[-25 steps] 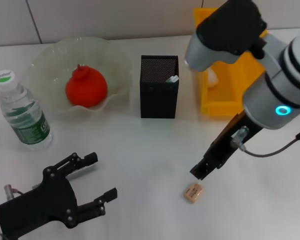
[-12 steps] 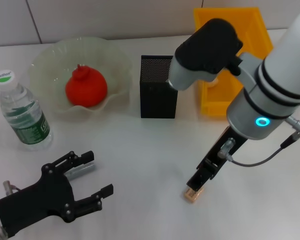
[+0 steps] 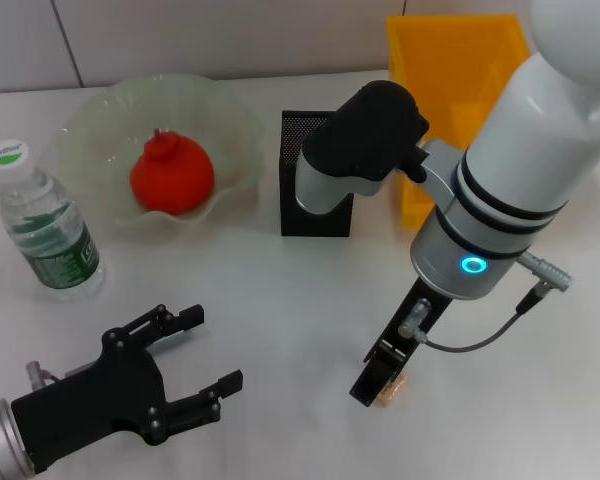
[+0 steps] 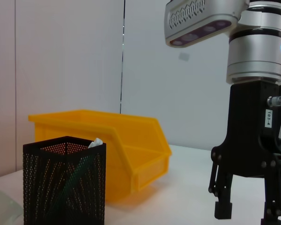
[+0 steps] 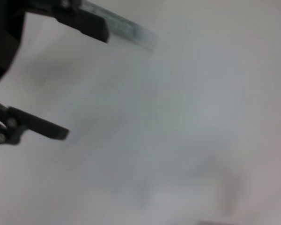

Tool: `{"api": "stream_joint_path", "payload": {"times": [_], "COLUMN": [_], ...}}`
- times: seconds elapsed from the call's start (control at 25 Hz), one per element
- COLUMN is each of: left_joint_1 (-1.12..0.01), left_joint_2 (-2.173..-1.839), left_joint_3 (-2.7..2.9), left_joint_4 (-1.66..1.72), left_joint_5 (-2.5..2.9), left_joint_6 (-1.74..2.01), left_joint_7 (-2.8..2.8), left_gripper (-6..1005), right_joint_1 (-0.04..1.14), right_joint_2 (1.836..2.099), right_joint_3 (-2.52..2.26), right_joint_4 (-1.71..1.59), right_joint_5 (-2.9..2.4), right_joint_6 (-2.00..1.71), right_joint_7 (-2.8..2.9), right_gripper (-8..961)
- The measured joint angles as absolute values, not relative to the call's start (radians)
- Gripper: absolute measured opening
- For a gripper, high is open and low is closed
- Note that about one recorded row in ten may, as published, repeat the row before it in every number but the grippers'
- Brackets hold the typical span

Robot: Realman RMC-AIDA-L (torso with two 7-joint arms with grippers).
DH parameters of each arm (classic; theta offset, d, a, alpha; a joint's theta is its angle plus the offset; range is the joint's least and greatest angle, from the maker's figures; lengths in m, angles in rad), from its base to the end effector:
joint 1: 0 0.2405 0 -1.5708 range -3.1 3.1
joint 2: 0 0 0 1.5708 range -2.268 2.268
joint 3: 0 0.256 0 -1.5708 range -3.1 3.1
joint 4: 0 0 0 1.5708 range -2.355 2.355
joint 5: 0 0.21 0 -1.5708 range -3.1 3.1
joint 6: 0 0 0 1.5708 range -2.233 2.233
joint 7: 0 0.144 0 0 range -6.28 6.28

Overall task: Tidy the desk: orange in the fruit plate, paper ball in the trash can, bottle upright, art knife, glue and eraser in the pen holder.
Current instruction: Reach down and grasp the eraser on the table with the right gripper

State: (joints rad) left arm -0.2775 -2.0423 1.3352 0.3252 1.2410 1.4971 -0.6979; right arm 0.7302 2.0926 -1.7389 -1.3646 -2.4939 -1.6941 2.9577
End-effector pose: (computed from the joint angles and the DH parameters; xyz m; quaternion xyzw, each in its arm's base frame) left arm -0.3005 0.2344 -0.0579 -0.9241 -0.1137 -0.3166 0.1814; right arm 0.1222 0.3082 -0.0599 -0.8973 0.3420 -0.2657 0.0850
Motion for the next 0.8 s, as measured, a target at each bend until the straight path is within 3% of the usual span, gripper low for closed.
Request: {"api": "stream_joint_path", "payload": {"times": [0.8], "left_joint_1": [-0.278], "left_joint_2": [-2.043], "left_joint_3": [1.337], "left_joint_4": [0.325], "left_joint_5": [1.241], "left_joint_6": [1.499], "left_joint_7": [-0.698], "left_gripper": [836], "right_joint_1": [0.734], "right_joint_2": [2.089], "right_joint_3": [-1.784], "right_joint_4": [-1.322], "right_joint_5": [-2.523], "right_joint_6": [-1.677], "right_joint_7": [2.956], "right_gripper": [732]}}
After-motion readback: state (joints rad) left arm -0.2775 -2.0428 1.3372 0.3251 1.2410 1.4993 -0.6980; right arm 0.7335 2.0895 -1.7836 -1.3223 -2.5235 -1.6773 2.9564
